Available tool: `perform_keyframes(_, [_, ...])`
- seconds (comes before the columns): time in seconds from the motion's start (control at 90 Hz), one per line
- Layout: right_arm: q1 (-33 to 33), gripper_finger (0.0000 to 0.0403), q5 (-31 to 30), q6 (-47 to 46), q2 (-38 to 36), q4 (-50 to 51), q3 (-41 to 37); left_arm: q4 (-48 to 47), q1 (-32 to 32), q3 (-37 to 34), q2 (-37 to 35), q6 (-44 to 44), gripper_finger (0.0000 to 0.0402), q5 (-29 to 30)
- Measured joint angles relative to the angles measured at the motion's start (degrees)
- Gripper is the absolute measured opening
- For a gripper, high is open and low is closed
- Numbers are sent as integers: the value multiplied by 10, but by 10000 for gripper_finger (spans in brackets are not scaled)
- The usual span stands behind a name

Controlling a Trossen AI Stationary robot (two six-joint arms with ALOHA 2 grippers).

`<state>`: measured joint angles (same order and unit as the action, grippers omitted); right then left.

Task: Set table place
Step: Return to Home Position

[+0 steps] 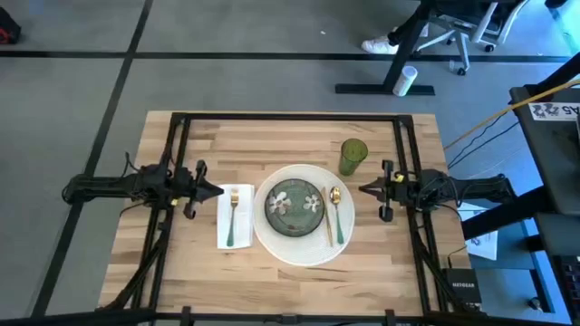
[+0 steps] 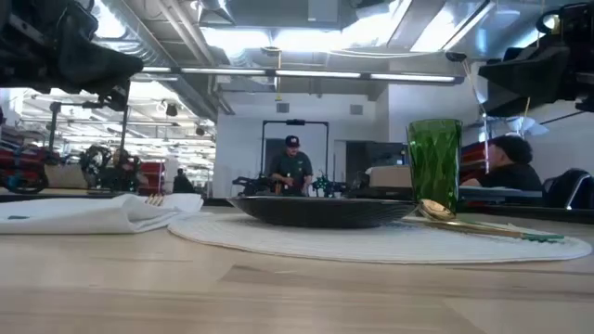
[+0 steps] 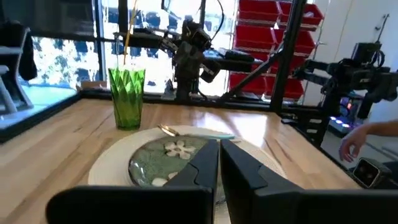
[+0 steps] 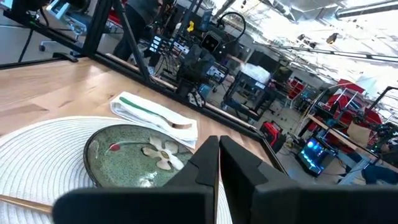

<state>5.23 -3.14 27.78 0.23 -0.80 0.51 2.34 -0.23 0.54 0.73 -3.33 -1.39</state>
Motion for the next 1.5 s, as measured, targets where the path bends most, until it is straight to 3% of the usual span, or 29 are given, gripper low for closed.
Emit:
perform_keyframes(0.322, [0,1,0,0,0,0,0,5,0,0,0,25,0,169])
perform_keyframes(1.5, [0,1,0,0,0,0,0,5,0,0,0,44,0,172])
